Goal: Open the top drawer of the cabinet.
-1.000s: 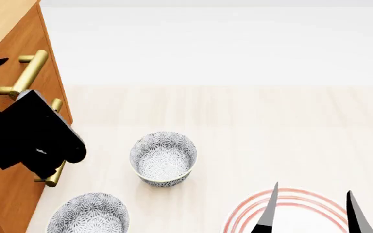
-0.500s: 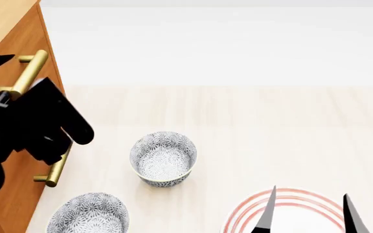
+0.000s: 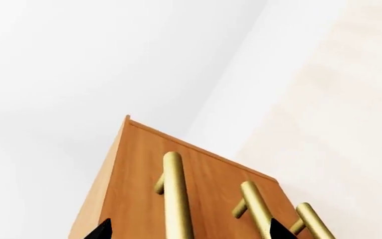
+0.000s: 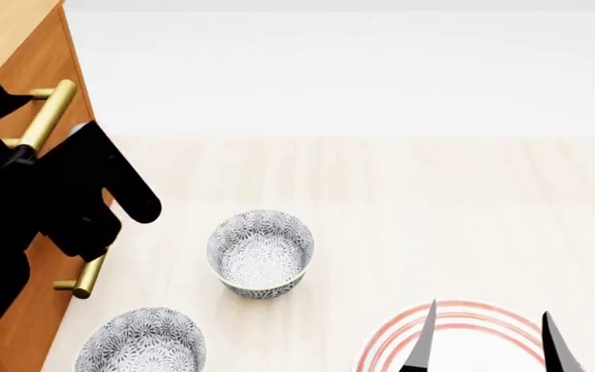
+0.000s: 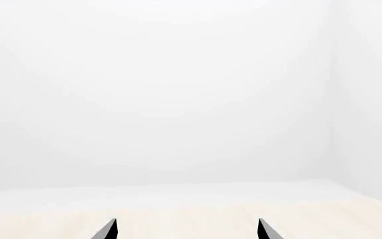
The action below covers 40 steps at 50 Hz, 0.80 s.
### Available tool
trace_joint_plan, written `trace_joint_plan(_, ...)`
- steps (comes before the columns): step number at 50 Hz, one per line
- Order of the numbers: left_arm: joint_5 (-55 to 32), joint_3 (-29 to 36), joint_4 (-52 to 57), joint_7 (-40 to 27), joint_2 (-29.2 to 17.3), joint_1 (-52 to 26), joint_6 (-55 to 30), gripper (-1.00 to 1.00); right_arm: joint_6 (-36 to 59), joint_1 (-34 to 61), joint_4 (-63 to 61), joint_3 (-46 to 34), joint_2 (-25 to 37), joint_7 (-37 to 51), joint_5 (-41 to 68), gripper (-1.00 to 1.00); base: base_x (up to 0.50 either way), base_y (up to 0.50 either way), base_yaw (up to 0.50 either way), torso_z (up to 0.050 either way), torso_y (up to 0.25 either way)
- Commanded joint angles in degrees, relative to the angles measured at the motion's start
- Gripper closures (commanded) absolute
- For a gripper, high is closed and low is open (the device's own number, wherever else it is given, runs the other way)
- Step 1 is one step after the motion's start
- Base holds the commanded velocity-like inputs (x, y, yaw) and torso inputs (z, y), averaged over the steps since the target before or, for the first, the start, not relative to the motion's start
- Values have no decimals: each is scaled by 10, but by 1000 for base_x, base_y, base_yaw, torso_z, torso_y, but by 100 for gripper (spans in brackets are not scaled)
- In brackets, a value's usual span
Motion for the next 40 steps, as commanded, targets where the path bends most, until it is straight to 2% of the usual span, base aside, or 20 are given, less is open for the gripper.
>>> trace_joint_plan(1,4,6,-41,2,13,-4,12,-100,-1,0,3,-3,2,1,1,-100,0,0,0,0,0)
trace_joint_plan(5,10,11,-56,1,16,-9,14,-100,-3,0,5,-4,3,1,1,-100,0,0,0,0,0)
trace_joint_plan(12,38,65,-86,10,13,-24,12,-100,-2,0,5,-7,4,1,2,-100,0,0,0,0,0)
trace_joint_plan(40,39,50,-217,5,58,-42,38,-100,-7,1,13,-13,8,3,5,-100,0,0,0,0,0)
